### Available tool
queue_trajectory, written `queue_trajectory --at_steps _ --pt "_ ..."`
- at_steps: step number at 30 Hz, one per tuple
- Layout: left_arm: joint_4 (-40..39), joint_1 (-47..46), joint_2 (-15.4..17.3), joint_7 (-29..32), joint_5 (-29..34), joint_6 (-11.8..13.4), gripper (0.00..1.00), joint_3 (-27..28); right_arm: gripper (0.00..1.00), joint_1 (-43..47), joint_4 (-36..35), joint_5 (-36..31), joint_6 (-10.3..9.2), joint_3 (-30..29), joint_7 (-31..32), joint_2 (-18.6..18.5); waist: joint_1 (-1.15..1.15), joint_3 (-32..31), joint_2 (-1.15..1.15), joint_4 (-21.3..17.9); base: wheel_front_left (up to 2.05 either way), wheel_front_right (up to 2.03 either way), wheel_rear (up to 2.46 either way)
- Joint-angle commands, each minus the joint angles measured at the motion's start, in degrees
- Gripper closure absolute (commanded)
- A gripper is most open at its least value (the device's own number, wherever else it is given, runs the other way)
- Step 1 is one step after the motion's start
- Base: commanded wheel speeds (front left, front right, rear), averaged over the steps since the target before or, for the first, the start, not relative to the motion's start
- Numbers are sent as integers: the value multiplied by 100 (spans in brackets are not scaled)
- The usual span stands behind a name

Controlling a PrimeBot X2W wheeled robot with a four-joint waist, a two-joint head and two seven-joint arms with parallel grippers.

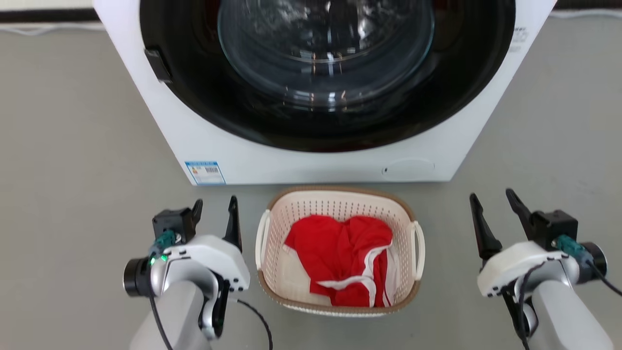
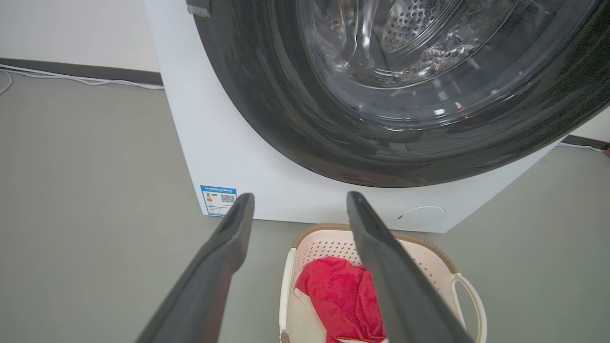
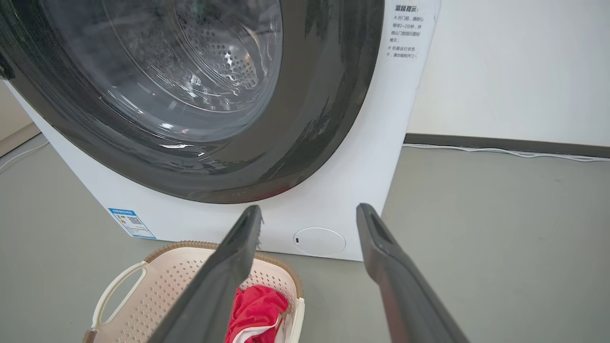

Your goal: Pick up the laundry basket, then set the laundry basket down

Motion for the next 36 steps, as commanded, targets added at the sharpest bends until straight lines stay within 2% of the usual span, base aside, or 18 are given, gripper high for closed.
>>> queue_trajectory --at_steps 1,15,36 --pt "-119 32 97 -35 93 -51 0 194 0 64 -145 -57 34 88 -79 -20 0 -218 0 42 0 0 0" --pt "-292 812 78 -35 134 -77 0 545 0 756 -192 -208 34 -215 -56 177 0 -1084 0 53 0 0 0" --pt "-1235 1890 135 -35 107 148 0 863 0 1624 -1488 -219 34 -408 460 446 0 -1460 0 -146 0 0 0"
